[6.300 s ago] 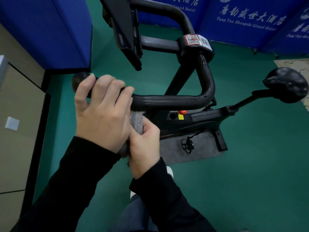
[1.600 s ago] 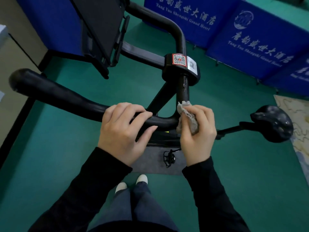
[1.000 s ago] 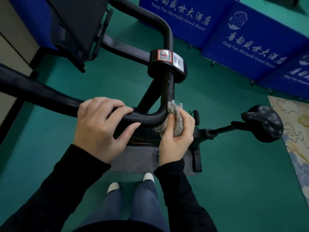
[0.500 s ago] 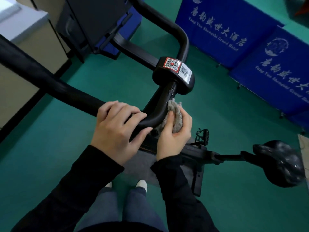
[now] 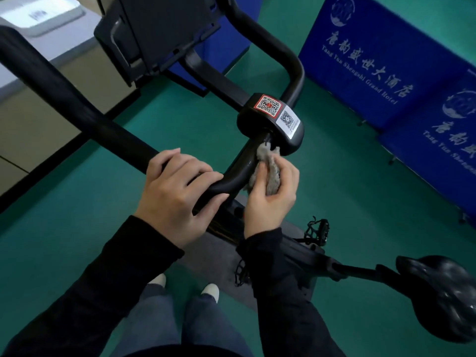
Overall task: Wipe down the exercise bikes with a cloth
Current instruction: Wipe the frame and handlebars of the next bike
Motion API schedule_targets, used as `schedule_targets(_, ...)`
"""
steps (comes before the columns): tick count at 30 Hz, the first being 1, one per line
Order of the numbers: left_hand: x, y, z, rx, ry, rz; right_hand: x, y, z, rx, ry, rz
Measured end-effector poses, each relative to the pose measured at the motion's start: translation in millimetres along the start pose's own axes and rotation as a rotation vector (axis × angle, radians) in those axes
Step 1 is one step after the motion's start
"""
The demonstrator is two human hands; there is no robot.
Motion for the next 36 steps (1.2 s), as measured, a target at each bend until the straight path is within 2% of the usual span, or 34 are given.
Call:
schedule_targets(2, 0, 1, 0, 0.014, -0.004, 0.001, 9, -2, 9, 0.073, -0.127, 0.033)
schedule_targets(6, 1, 1, -1, 0.028, -0.016, 0.014, 22, 2, -13, 0.330, -0.362, 0.126)
schedule_targets(12, 2, 0, -1, 0.038, -0.046, 0.024, 30, 15, -62, 0.579, -0.330, 0.262)
schedule_targets(17, 1, 0, -2, 0.035, -0.059, 0.041, 54, 27, -50, 0.991, -0.581, 0.287)
schedule_targets(19, 1, 0, -2, 0.036, -0.055, 0.044, 56, 34, -63, 1.048, -0.620, 0.369)
schedule_targets(22, 1, 0, -1, 0.040, -0.056, 0.047, 50, 41, -83, 0.931, -0.662, 0.493)
schedule_targets(25, 2, 1, -1, 0.036, -0.060, 0.046, 40, 37, -79, 0.760, -0.645, 0.471)
schedule_targets(32, 3, 1, 0, 0.034, -0.064, 0.053, 11, 11, -52, 0.212, -0.351, 0.253)
schedule_targets(36, 3, 1, 0, 0.023, -0.065, 0.049, 0, 7, -36, -0.029, -0.142, 0.128)
Point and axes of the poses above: each hand's wrist, its own z-axis away from the middle knuckle, its own y-axis out of the palm, x = y × z, the point moved 6 cm from there along -z, towards the middle knuckle, and after that the axes turned 2 degrees about z, right-handed, at the moved point
